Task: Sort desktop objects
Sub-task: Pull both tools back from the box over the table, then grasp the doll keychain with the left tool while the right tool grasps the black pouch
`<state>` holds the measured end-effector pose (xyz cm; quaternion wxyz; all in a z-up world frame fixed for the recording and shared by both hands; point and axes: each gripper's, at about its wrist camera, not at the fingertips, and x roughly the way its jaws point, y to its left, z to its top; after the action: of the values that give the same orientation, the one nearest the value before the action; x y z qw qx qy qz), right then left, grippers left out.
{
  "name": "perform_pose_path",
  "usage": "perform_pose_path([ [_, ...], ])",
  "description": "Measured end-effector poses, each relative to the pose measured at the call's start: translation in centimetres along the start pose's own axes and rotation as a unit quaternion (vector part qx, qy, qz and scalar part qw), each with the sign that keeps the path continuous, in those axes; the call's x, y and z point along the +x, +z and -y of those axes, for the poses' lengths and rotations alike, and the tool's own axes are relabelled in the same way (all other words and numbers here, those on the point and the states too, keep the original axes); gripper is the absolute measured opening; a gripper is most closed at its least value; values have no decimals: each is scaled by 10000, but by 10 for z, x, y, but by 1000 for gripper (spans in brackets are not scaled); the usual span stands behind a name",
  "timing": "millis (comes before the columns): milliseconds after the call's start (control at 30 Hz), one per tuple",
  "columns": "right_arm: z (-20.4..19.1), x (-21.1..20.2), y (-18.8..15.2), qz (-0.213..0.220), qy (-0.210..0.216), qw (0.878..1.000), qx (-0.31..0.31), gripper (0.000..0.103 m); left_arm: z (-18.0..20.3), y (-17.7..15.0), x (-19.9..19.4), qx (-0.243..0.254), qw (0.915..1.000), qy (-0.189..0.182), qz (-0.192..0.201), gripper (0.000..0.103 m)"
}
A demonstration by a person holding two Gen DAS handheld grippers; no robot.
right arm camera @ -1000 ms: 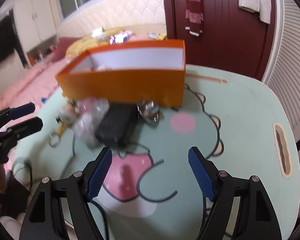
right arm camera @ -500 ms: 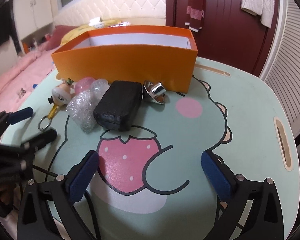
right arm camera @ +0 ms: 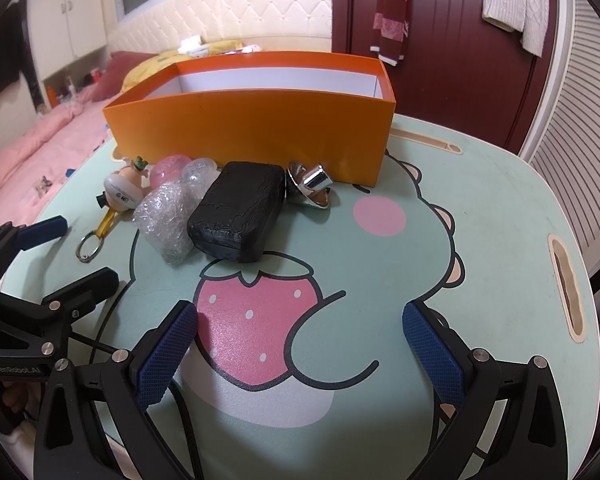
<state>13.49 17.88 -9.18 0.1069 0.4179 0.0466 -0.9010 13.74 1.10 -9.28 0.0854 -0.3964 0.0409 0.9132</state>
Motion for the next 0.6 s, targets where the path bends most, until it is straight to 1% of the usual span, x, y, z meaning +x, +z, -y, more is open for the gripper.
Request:
perform_pose_path([
  [333, -3, -2, -1, 5, -6, 10000, 10, 102, 3, 1, 0, -1, 10000, 7, -3, 103],
  [433, -4, -2, -1, 10, -5, 10000, 10, 103, 3, 1, 0, 105, 9999, -80, -29, 103],
  [500, -4, -2, -2, 16, -2, 10000, 8, 103, 3, 2, -3, 216, 9995, -219, -13, 103],
  [600, -3, -2, -2, 23, 6, 10000, 0, 103, -5, 11, -19, 152, 9986, -407, 292, 103],
])
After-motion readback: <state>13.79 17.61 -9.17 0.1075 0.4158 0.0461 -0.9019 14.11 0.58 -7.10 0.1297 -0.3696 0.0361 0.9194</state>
